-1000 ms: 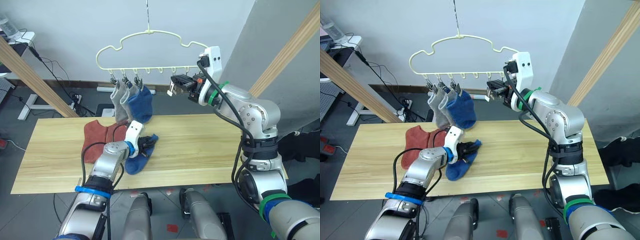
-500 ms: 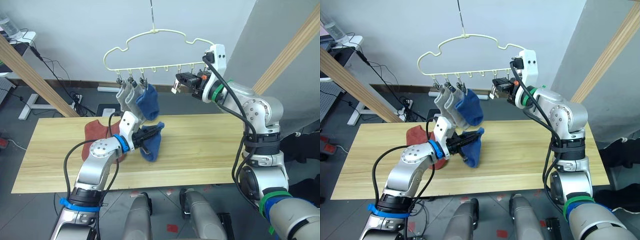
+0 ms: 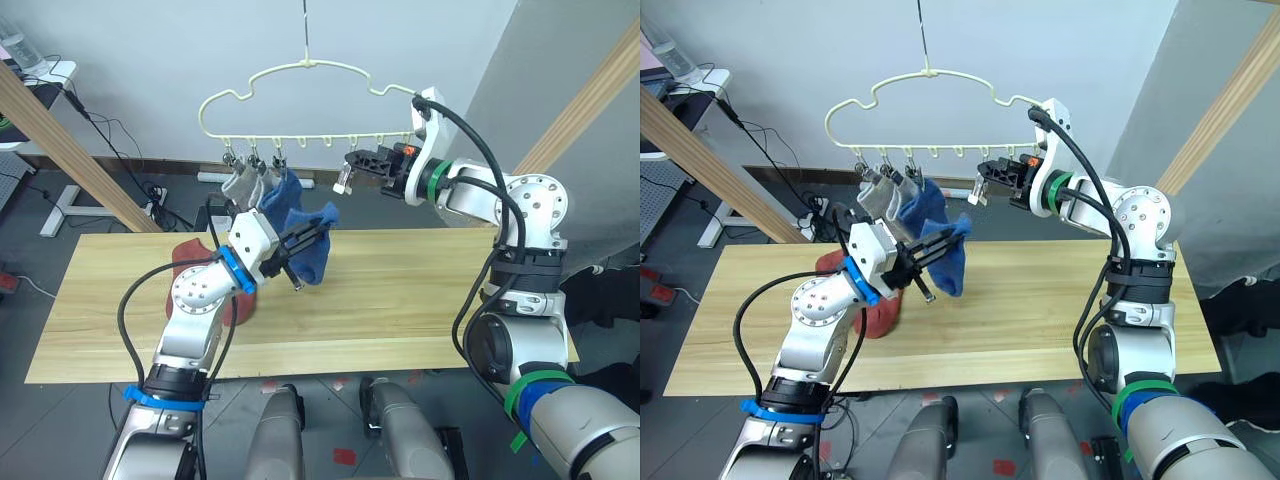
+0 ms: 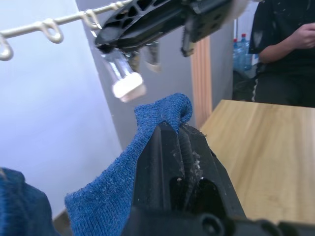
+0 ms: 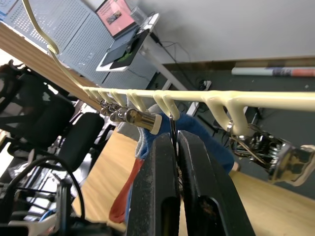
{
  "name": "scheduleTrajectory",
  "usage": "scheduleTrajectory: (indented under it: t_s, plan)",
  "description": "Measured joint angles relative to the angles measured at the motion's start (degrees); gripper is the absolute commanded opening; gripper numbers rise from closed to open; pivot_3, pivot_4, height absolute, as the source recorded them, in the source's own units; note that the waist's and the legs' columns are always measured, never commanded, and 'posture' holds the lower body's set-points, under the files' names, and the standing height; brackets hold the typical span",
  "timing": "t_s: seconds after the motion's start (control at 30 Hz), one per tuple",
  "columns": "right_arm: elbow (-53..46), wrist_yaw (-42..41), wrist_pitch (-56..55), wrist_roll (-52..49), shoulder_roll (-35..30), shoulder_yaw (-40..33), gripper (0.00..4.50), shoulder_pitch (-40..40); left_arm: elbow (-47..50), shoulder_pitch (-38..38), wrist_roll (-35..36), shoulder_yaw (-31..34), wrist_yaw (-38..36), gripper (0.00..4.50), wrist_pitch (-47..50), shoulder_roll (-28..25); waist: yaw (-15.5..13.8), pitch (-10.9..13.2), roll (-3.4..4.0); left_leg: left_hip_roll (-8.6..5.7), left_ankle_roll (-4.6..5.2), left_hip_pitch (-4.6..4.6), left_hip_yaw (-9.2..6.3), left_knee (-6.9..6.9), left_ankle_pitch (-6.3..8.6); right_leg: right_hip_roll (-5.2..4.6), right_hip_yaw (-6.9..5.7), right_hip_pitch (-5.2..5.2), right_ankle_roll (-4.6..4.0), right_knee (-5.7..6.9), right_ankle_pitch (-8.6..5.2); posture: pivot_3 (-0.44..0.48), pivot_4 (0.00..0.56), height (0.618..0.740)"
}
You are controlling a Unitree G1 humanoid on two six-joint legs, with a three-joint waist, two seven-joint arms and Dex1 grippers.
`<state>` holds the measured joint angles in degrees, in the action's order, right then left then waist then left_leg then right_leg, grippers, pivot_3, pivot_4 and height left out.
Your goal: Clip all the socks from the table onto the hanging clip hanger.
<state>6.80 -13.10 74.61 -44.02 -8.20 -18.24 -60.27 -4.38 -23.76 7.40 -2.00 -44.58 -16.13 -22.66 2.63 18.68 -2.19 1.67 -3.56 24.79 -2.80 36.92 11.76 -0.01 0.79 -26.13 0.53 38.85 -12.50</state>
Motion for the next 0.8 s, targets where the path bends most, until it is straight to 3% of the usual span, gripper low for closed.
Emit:
scheduleTrajectory:
  t_s: [0.8]
  plan:
    - [-1.64,3.15,3.34,-1.88,2.06,-1.84,0.00,-0.05,-6.73,-4.71,-2.31,-1.06,1.35,0.03,-7.20,0.33,0.16,0.00,0.00,0.02,0.00,0.01,-0.01,-0.01,0.00,0.02,-0.03,0.00,0.00,0.00,0.00,-0.029,0.282,0.740]
